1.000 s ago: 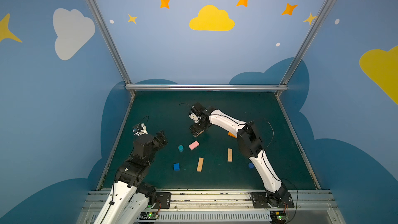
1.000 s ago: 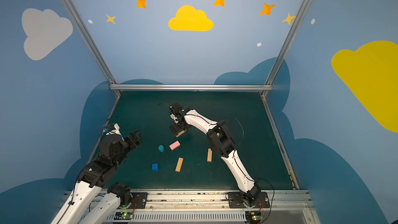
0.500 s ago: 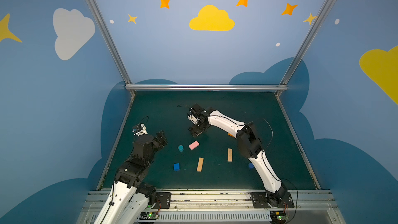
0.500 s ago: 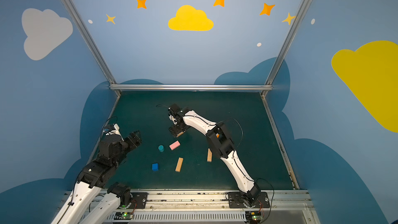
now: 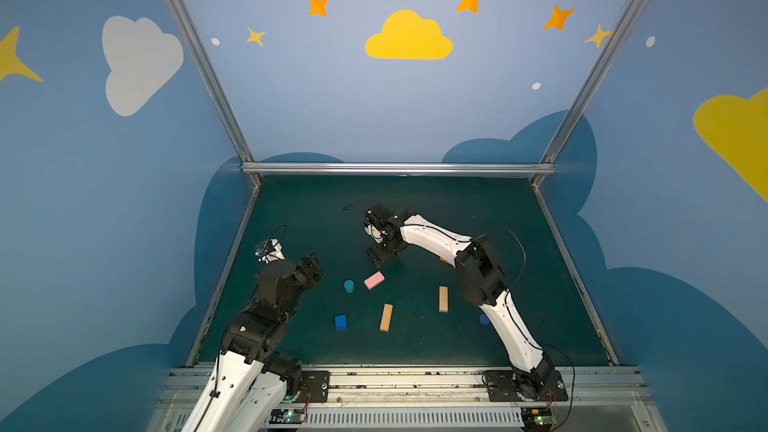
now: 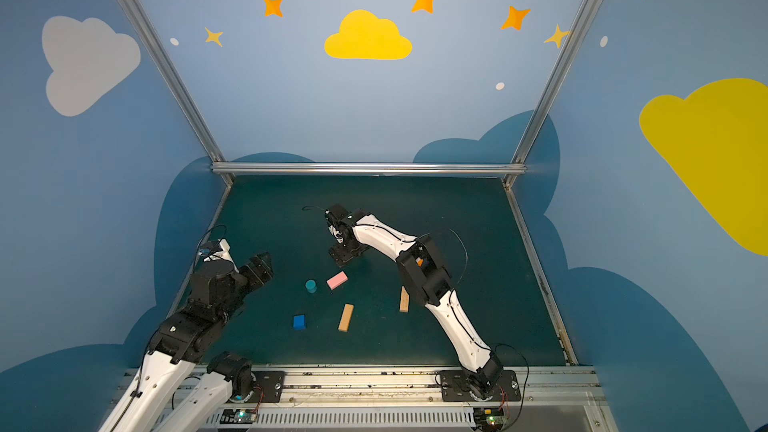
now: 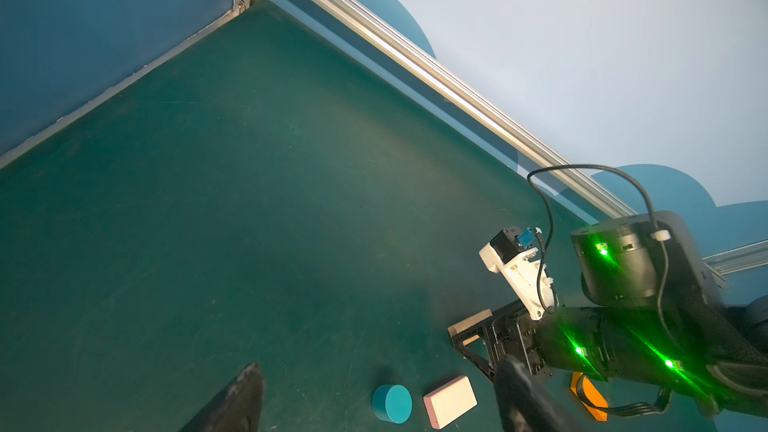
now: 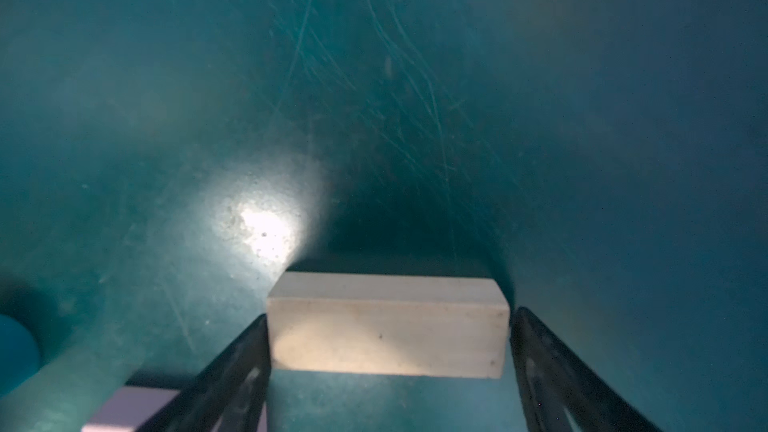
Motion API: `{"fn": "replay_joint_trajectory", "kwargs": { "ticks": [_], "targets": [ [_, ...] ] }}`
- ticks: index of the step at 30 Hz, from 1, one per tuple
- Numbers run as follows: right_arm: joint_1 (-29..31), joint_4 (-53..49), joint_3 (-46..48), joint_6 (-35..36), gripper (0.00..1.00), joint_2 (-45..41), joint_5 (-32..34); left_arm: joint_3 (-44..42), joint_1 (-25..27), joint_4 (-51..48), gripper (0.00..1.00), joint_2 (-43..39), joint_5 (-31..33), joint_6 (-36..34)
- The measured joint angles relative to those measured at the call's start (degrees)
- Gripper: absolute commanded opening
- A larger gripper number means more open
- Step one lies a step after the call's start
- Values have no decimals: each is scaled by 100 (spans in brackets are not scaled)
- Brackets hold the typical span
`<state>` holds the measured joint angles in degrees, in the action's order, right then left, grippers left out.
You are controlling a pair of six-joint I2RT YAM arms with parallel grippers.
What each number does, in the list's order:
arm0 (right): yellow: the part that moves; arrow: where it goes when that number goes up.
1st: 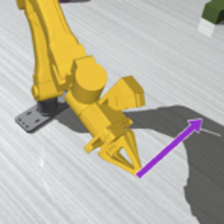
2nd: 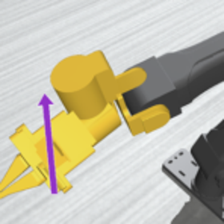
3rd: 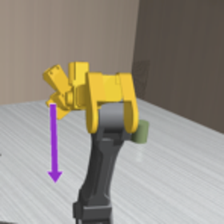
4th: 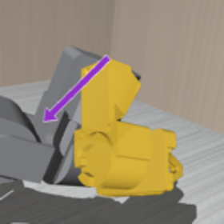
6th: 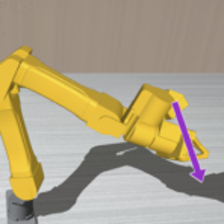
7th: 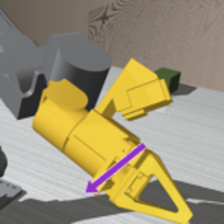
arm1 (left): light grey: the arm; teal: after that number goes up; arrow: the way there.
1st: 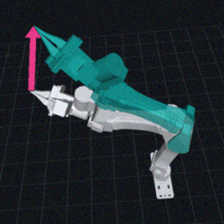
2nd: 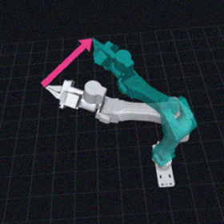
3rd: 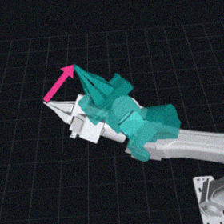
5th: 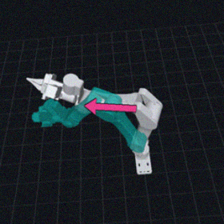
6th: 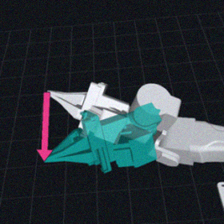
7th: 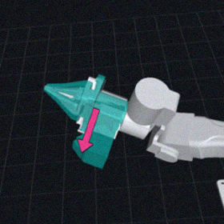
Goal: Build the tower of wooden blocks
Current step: 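Lower the right gripper and close it on the light wooden block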
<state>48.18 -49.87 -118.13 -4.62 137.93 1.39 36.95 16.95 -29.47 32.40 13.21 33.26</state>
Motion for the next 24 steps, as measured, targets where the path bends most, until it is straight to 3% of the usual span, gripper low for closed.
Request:
{"fn": "replay_joint_trajectory", "kwargs": {
  "ticks": [5, 11, 24],
  "targets": [
    [2, 2, 0, -83, 74, 0, -2, 0, 0, -2, 86, -39, 0, 0],
    [4, 13, 13, -247, 72, 0, 37, 0, 0, -4, 86, -63, 2, 0],
    [-170, 68, 721, -1403, 58, -431, 413, 0, 0, 4, 84, 157, 37, 2]
  ]
}}
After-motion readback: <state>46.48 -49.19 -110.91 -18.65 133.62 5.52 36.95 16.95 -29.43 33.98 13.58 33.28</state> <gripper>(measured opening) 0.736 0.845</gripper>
